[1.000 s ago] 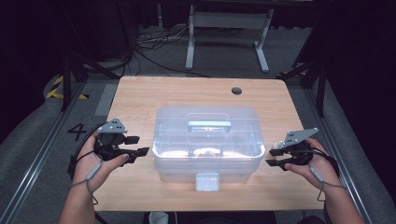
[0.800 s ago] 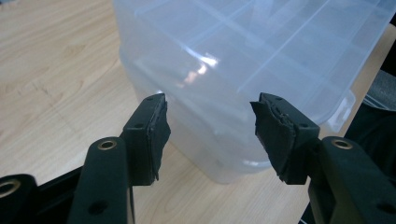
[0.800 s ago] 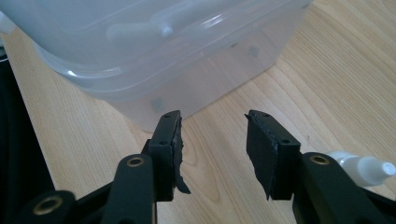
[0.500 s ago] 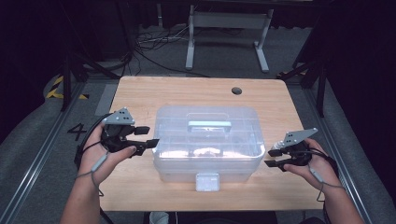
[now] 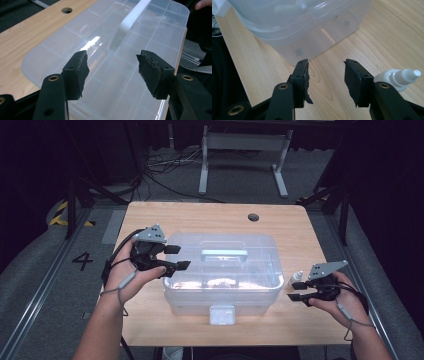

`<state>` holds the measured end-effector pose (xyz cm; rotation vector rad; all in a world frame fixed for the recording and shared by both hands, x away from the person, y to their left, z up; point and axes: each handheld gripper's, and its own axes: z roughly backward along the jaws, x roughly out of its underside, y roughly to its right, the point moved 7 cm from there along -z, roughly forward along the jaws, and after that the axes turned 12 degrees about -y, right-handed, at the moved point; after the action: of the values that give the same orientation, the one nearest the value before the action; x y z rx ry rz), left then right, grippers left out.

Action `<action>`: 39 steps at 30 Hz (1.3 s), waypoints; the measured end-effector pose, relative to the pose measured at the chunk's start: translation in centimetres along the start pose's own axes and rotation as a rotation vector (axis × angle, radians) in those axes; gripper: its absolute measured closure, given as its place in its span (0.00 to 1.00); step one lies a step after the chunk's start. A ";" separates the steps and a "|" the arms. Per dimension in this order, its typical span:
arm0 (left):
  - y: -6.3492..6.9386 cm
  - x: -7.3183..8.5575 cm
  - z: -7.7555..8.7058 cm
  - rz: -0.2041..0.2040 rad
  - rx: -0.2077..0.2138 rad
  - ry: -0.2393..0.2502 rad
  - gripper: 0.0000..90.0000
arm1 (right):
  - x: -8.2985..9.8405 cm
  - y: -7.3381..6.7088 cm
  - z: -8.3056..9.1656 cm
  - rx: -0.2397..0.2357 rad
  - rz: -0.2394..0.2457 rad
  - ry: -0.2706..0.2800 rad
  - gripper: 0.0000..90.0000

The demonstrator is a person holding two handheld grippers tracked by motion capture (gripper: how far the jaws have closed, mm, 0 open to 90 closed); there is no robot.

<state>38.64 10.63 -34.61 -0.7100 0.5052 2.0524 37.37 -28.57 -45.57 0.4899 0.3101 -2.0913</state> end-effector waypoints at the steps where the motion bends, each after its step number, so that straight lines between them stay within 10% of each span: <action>1: 0.0 -0.2 -0.1 -0.006 0.003 0.000 0.45 | 0.1 0.0 0.1 0.001 -0.003 0.001 0.62; 26: 0.2 -3.1 -4.4 -0.075 0.068 -0.003 0.45 | 0.5 -0.4 -0.2 -0.004 -0.008 -0.006 0.61; 39: 0.8 -3.5 -5.7 -0.143 0.060 -0.051 0.69 | 0.6 -0.5 -0.3 -0.004 0.001 -0.008 0.60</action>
<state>41.18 4.75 -36.56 -0.6382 0.4712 1.9096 36.69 -28.64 -46.08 0.4786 0.3091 -2.0912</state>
